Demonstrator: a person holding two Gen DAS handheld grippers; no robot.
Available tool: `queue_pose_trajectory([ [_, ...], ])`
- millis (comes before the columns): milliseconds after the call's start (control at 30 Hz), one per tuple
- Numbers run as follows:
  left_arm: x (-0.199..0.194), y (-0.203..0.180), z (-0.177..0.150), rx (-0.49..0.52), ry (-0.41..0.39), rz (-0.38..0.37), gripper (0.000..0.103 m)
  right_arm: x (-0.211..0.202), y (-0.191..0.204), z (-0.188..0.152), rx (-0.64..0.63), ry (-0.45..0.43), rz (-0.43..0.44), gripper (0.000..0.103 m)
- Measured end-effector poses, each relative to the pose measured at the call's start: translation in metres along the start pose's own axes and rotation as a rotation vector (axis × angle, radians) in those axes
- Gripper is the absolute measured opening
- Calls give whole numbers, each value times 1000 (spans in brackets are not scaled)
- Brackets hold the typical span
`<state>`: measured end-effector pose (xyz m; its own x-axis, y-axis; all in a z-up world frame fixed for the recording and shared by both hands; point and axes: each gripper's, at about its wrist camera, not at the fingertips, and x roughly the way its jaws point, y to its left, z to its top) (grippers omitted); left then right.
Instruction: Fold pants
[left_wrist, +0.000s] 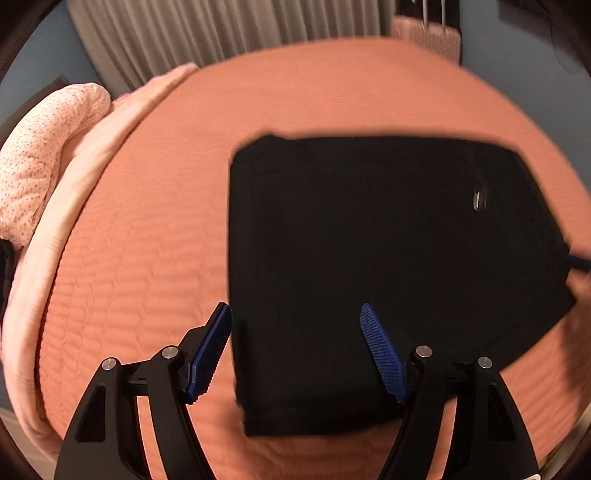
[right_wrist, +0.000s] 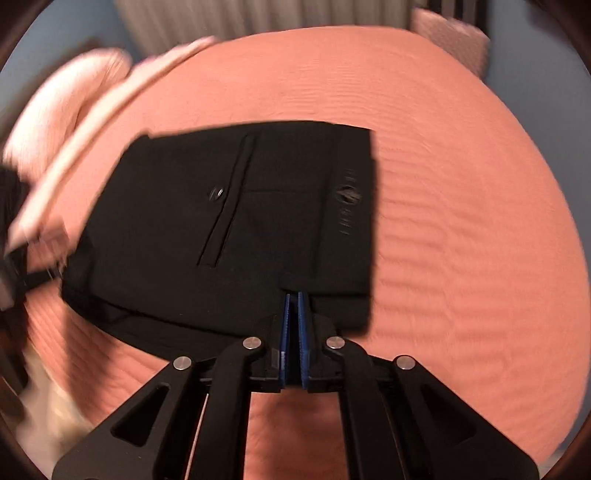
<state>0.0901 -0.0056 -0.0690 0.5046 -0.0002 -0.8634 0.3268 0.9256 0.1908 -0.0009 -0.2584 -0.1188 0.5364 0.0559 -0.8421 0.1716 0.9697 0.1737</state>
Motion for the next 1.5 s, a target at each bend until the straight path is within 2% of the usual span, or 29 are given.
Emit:
queue_pose_trajectory([
  [67, 1, 12, -17, -97, -25, -13, 76, -11, 7, -3, -15, -8, 3, 8],
  [133, 1, 25, -22, -173, 3, -42, 77, -7, 21, -9, -76, 16, 31, 8],
  [200, 2, 32, -23, -213, 24, -55, 78, 17, 18, -9, -138, 63, -38, 7],
  [233, 2, 34, -23, -216, 32, -56, 78, 28, 11, -16, -137, 80, -56, 7],
  [300, -1, 39, -20, -185, 35, -21, 78, 26, -10, -22, -28, 66, 30, 7],
  [333, -1, 43, -20, -172, 34, -5, 79, 24, -18, -22, 12, 80, 43, 6],
  [433, -1, 64, -23, -215, 50, -13, 82, 3, -29, -23, -3, 72, -96, 11],
  [467, -2, 70, -23, -239, 59, -22, 82, -6, -29, -22, -17, 50, -102, 11],
  [500, -4, 76, -25, -255, 54, 2, 80, -15, -27, -19, -19, 23, -85, 11],
  [567, -20, 72, -21, -222, 23, 56, 76, -21, -20, -9, -25, -7, -27, 11],
  [633, -36, 55, -15, -180, -14, 20, 77, -9, -3, 4, -58, -7, 47, 11],
  [700, -38, 30, -16, -130, 2, -32, 79, 13, 20, 10, -94, 8, 106, 11],
  [767, -22, 5, -23, -53, 50, -7, 79, 28, 37, 8, -140, 39, 132, 11],
  [833, -10, -3, -30, -23, 72, 19, 79, 51, 41, 4, -177, 91, 108, 11],
  [900, -11, 1, -35, -44, 63, 4, 81, 59, 26, -6, -166, 123, 69, 8],
  [1033, -15, 17, -41, -73, 100, -4, 81, 48, -33, -23, 3, 167, 81, 5],
  [1133, -24, 25, -42, -75, 90, 17, 80, 22, -61, -31, 19, 139, -56, 9],
  [1200, -37, 28, -40, -76, 67, 29, 80, 4, -70, -31, 11, 113, -106, 11],
  [1367, -73, 27, -28, -117, -14, -15, 80, -34, -64, -19, 55, 28, -67, 11],
  [1400, -80, 24, -24, -118, -33, -19, 80, -40, -61, -15, 60, 9, -49, 12],
  [1433, -85, 21, -19, -119, -44, -23, 80, -45, -59, -8, 57, -5, -34, 19],
  [1500, -95, 15, -15, -135, -50, -32, 80, -50, -47, -2, 40, -52, -71, 63],
])
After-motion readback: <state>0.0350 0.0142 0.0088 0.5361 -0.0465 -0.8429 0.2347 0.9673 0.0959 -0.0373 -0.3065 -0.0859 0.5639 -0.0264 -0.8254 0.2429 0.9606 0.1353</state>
